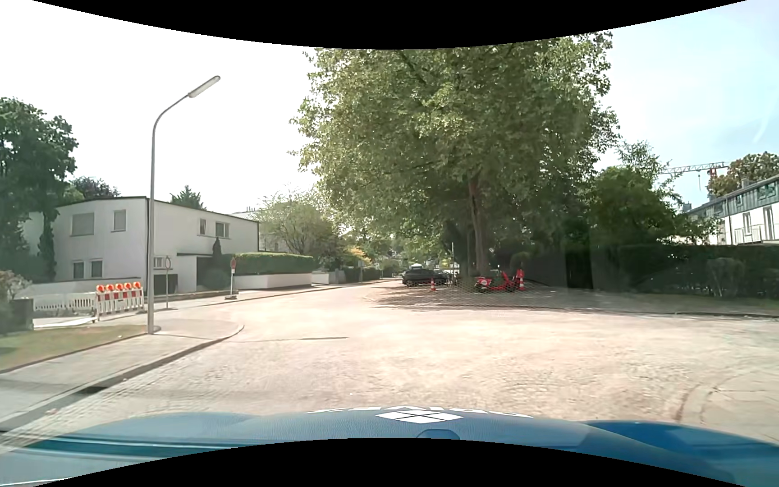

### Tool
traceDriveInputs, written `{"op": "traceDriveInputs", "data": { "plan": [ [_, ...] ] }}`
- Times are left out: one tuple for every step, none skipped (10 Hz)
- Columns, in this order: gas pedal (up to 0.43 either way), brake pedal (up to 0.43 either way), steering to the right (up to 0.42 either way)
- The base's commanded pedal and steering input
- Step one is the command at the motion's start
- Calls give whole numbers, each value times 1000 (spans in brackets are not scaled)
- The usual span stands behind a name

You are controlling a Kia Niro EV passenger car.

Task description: Follow the waypoints while adhering to traffic rules and regulations

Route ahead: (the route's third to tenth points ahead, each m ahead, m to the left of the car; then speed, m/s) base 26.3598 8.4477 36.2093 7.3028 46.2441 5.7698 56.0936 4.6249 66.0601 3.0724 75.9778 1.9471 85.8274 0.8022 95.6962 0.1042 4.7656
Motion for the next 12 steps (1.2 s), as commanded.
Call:
{"op": "traceDriveInputs", "data": {
  "plan": [
    [118, 0, -39],
    [118, 0, -45],
    [130, 0, -51],
    [130, 0, -59],
    [130, 0, -66],
    [138, 0, -72],
    [150, 0, -82],
    [150, 0, -93],
    [150, 0, -101],
    [157, 0, -114],
    [157, 0, -123],
    [157, 0, -126]
  ]
}}
